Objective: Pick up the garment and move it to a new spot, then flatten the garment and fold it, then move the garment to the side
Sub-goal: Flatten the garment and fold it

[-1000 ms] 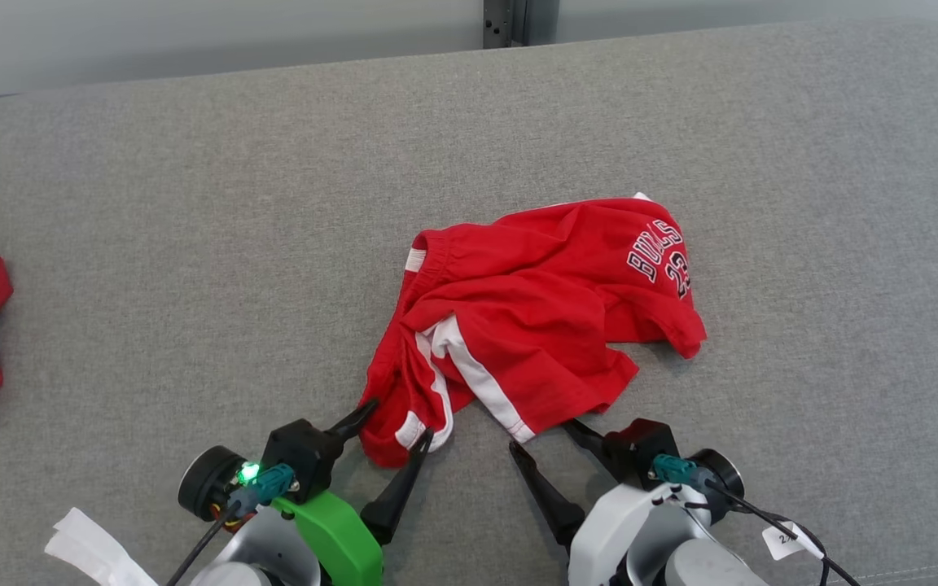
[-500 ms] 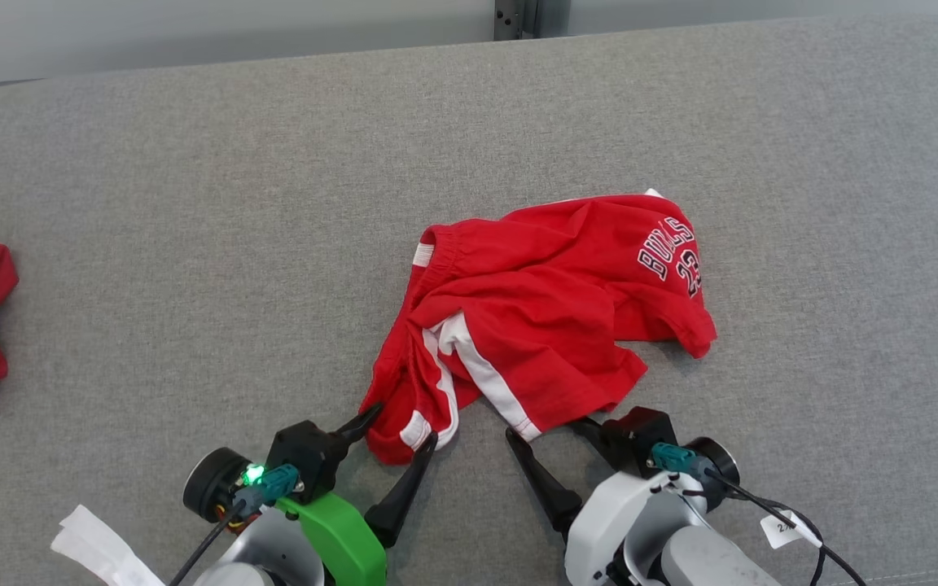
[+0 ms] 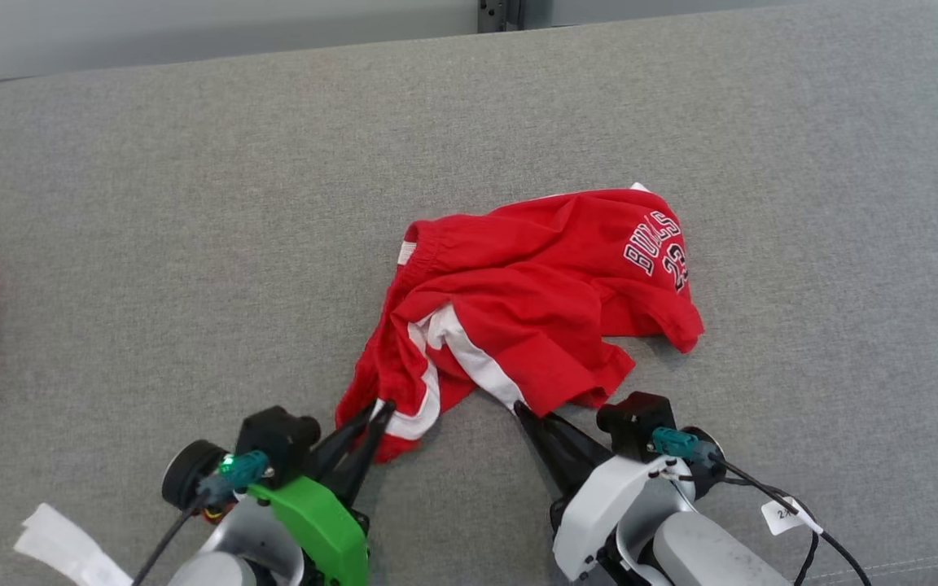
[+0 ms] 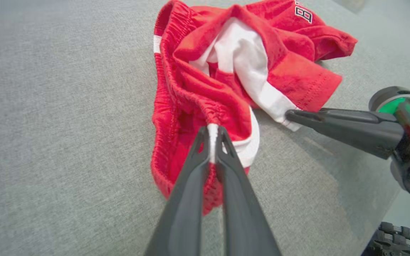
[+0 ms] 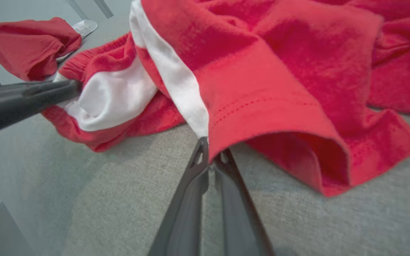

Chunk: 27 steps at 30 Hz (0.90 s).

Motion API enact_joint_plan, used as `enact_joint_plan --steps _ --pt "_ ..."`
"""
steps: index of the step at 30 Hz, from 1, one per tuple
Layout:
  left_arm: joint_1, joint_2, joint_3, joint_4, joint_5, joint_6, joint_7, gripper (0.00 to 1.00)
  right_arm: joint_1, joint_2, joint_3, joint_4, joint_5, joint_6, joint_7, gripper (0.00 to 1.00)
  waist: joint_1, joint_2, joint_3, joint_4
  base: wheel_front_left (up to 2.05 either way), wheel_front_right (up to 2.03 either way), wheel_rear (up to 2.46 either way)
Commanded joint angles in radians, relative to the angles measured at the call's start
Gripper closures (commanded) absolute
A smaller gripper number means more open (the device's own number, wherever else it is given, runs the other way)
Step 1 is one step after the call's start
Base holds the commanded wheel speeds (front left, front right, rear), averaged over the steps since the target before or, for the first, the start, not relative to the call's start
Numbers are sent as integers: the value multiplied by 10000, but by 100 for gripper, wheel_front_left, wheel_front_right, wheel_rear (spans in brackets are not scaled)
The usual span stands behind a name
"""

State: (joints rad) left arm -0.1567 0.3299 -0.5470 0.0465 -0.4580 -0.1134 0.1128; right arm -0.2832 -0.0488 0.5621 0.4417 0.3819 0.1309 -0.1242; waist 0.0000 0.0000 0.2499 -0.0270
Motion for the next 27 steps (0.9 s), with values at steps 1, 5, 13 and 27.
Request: enact_joint_plan --steps 1,5,13,27 --pt "183 -12 267 -187 -365 105 -185 100 93 -34 -103 -235 192 -3 35 100 0 0 -164 -173 0 0 0" --pt "676 -53 1165 -1177 -1263 366 -660 100 799 -654 -462 -1885 1117 -3 425 100 0 0 -431 -428 0 0 0" --pt "1797 383 2708 -4418 -2598 993 -730 100 2391 -2946 -2736 -7559 3203 0 2352 100 0 0 -885 -1078 0 0 0" --pt "-1393 1132 3513 -6889 -3966 1751 2114 100 -136 -4533 -5653 -9686 6748 0 6644 100 0 0 428 -889 0 0 0"
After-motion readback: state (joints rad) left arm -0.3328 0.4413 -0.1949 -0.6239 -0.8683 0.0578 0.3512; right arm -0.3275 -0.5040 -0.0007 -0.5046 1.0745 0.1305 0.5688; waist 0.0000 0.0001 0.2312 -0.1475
